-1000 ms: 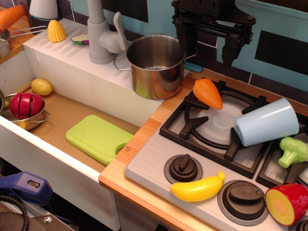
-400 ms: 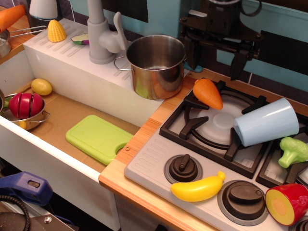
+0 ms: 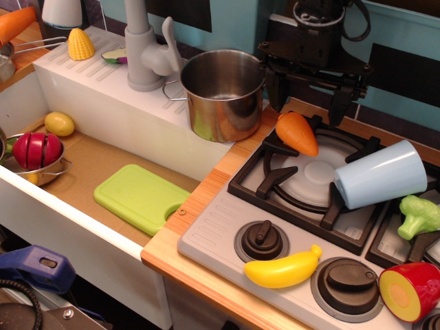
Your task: Put carrot in pot or pan
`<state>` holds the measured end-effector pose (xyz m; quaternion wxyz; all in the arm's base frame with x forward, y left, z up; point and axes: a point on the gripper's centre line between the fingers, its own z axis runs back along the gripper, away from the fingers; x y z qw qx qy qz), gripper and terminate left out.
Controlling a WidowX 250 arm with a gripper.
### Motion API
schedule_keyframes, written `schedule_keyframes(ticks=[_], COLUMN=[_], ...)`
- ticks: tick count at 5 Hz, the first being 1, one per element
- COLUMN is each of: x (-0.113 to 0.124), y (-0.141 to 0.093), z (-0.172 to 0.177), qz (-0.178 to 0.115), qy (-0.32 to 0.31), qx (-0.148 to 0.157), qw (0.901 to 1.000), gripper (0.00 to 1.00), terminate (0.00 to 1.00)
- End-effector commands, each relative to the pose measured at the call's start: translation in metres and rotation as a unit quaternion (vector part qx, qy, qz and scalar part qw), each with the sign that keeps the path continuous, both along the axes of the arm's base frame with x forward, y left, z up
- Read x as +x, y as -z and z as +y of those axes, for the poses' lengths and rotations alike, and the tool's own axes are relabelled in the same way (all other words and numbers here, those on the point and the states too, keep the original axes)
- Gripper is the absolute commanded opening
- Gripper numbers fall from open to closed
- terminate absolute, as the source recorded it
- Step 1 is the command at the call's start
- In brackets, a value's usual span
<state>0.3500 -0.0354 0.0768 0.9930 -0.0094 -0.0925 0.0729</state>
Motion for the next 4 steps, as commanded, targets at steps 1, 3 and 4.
schedule_keyframes(ticks=[1, 3, 4], x=[0.017, 0.013, 0.008], y=[-0.007, 0.005, 0.009], z=[0.009, 0.017, 0.017], qz=[-0.025, -0.025, -0.025], qy=[0.011, 0.017, 0.015], qx=[-0.012, -0.014, -0.021], qw=[0.9996, 0.9994, 0.9993], gripper=[1.0, 1.0, 1.0], terminate=[0.0, 0.0, 0.0])
